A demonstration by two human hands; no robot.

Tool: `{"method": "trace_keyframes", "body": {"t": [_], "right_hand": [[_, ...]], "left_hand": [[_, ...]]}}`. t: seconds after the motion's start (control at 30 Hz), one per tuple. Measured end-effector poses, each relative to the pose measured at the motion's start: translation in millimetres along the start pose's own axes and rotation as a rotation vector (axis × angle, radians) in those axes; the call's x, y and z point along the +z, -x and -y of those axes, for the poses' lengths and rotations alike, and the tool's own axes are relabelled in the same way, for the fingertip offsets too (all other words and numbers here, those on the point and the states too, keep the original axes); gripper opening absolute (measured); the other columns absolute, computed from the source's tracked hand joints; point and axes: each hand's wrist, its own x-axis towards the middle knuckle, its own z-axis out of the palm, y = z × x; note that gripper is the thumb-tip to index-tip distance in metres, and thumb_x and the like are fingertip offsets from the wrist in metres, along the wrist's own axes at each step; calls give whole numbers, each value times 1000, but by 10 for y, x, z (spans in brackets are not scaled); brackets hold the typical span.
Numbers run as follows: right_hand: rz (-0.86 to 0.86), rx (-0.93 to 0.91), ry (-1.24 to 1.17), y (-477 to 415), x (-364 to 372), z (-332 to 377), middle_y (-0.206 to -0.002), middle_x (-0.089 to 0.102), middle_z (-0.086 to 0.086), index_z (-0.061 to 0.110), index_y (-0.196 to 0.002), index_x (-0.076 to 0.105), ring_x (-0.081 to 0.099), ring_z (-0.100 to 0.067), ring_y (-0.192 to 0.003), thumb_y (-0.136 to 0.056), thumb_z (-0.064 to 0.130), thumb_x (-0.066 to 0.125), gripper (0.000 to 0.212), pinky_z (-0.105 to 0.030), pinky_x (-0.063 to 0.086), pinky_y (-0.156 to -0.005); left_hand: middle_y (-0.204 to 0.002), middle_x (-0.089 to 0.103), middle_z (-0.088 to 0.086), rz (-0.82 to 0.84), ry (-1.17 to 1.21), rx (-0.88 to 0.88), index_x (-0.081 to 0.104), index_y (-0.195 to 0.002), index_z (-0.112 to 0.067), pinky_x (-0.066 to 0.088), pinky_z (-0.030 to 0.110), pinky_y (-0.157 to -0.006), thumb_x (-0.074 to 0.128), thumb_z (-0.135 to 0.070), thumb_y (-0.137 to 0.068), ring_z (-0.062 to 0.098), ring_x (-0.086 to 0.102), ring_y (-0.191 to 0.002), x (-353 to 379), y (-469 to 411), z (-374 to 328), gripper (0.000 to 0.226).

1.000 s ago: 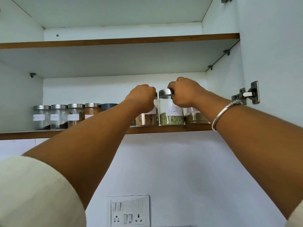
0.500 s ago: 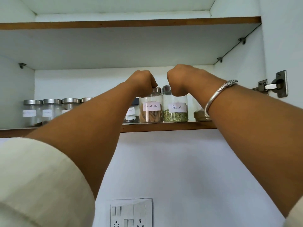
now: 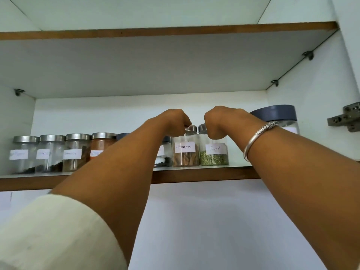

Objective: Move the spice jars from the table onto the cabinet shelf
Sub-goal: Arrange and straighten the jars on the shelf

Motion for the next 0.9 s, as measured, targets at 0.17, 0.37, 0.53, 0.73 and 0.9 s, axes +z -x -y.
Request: {"method": "trace_keyframes", "body": {"t": [0.17,0.37,0.53,0.73,0.9], "right_hand": [[-28,-18,90,-140,70,30,-75,51,-3,10,-84,55,56,-25,-81,-85,12,46,9,-31,45,-64],[-36,-2,79,-299,231,-31,-72,54,-4,12,-67,51,57,-27,-78,-80,12,47,14,-35,50,-74],[-9,-1,78,-453,324,-30,-74,58,-6,9,-68,55,62,-29,-83,-76,14,52,10,-41,54,-83],[53,-31,50,-580,435,-73,-79,59,-9,7,-70,57,62,-30,-83,-77,11,54,9,-39,53,-81],[129,-4,-15,-561,474,-73,-89,60,-11,4,-84,61,64,-34,-93,-78,6,57,8,-46,54,-87]], "left_hand": [[-114,63,14,62,58,-12,63,-107,-3,46,40,-89,49,-13,-90,26,54,-94,47,-35,18,25],[-103,62,13,95,9,-14,59,-96,0,42,31,-76,41,-2,-88,30,56,-96,153,-120,0,21],[-97,60,12,114,-45,-22,60,-97,-2,37,25,-62,41,0,-88,25,51,-84,250,-225,-28,21],[-101,56,10,139,-23,-26,57,-105,-1,36,29,-69,40,4,-85,24,49,-88,244,-200,-3,26],[-118,53,12,161,28,-52,51,-119,0,36,27,-72,37,6,-84,22,45,-95,235,-116,-61,38]]}}
